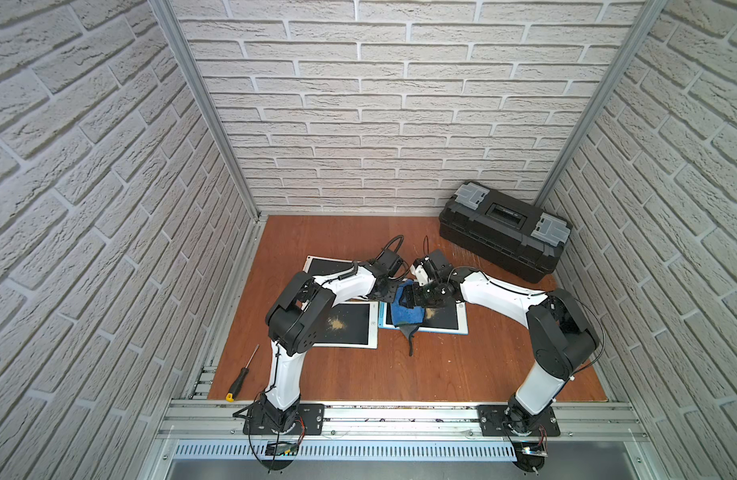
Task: Wipe the drawing tablet
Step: Wipe the dirt from the drawing tablet.
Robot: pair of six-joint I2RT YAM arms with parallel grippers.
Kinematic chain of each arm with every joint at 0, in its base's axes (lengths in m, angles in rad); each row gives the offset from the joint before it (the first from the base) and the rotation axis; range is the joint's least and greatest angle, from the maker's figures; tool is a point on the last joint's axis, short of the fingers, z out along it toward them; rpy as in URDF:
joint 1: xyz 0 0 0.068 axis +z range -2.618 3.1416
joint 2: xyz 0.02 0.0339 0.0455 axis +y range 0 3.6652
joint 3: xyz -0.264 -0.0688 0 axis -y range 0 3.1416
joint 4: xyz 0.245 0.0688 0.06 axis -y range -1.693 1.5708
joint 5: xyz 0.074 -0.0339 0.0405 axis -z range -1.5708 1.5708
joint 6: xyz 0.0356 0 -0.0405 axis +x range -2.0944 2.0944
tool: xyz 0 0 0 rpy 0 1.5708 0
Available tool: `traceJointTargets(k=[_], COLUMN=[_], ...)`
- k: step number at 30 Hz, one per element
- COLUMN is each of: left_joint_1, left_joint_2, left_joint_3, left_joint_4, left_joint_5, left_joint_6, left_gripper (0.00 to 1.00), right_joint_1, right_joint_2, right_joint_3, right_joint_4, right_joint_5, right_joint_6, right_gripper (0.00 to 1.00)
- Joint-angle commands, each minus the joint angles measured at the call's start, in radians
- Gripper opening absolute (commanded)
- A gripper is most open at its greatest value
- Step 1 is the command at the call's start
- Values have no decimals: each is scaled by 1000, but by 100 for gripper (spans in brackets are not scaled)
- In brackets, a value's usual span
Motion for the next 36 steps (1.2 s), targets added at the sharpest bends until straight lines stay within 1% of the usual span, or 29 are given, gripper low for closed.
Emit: traceJointTargets(k=[1,3,8,9,10,11,12,13,14,16,17,19,22,26,36], left_joint_1=[-2,-2,-2,-2,-2,-1,-2,-2,1,2,3,4,4,3,5], left_joint_2=[93,93,94,94,94,93,93,93,94,98,102,109,119,123,129], left_joint_3=[-72,-74,-77,-79,-80,-81,-84,-84,-85,-86,-85,-85,-81,-86,-91], left_joint_4=[-103,-101,-100,-99,-99,-99,-99,-99,-101,-105,-106,-112,-123,-125,-120], left_joint_5=[44,48,50,48,47,45,45,44,44,42,41,32,16,5,4], left_joint_6=[8,6,7,5,5,2,3,3,4,5,5,6,7,6,6], left_gripper=[22,22,22,22,21,21,21,21,20,18,15,11,8,8,7], right_joint_1=[30,37,42,42,42,41,41,42,41,42,41,40,37,24,-62], right_joint_2=[14,31,105,124,143,158,172,185,194,207,206,202,191,166,63], right_joint_3=[16,22,84,102,119,132,145,153,158,163,158,135,99,44,-84], right_joint_4=[-14,-5,-17,-23,-29,-31,-32,-33,-35,-45,-45,-44,-47,-42,-30], right_joint_5=[53,70,131,142,150,155,158,161,164,175,183,201,222,259,325], right_joint_6=[4,11,-2,-6,-12,-16,-18,-20,-20,-18,-18,-17,-22,-12,23], right_gripper=[68,67,67,66,63,56,45,32,24,9,7,4,2,2,2])
